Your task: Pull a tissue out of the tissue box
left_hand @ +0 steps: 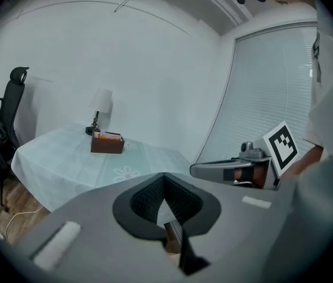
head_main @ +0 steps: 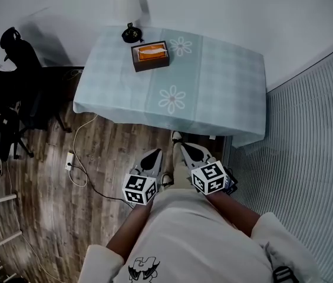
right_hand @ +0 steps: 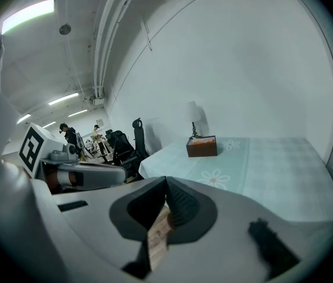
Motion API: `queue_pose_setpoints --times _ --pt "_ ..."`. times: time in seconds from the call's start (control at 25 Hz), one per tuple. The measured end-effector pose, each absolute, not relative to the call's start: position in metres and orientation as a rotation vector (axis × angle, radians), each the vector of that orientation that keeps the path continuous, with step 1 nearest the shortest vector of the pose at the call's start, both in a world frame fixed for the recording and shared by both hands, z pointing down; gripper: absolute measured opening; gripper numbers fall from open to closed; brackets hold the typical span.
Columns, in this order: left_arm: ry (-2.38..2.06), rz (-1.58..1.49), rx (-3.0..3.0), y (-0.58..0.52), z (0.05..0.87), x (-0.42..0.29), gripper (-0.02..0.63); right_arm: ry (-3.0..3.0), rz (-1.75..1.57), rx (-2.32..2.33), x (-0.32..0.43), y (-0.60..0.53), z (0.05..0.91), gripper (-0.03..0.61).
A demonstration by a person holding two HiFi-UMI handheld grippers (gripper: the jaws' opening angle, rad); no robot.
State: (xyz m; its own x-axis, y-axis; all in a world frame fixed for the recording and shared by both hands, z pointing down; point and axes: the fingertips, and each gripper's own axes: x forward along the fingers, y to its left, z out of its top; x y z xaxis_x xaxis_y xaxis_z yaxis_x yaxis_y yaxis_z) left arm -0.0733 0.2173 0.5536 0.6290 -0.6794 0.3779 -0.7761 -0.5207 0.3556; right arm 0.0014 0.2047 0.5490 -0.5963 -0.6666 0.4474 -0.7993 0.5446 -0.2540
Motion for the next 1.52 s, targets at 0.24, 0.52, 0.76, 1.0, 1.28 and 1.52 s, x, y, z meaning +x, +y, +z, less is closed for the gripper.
queue_pose_setpoints --times 0.24,0.52,0.76,1.0,1.28,1.52 --pt "-1.172 0.298 2.326 0.137 0.564 -0.071 0.006 -2.486 0.675 1.18 0.009 0.122 0.566 0.012" --pt "-1.24 0.317 2.322 0.006 0.551 -0.059 0.006 -2.535 0.647 1.046 0.015 -0.002 0.557 0.012" --pt "-1.286 0.284 2.3 -0.061 0.54 -0.052 0.006 -2.576 0.562 0.912 0.009 -0.075 0.544 0.012" --pt "-1.252 0.296 2.271 -0.086 0.542 -0.058 0.006 -2.566 0.632 0.945 -0.002 -0.104 0.546 0.012" --pt "-1.182 0.358 2.283 -0.115 0.553 -0.072 0.006 -2.53 0.653 1.029 -0.01 -0.137 0.547 0.012" --pt "-1.177 0.397 2.275 -0.159 0.578 -0.082 0.006 -2.503 0.57 1.022 -0.021 -0.178 0.558 0.012"
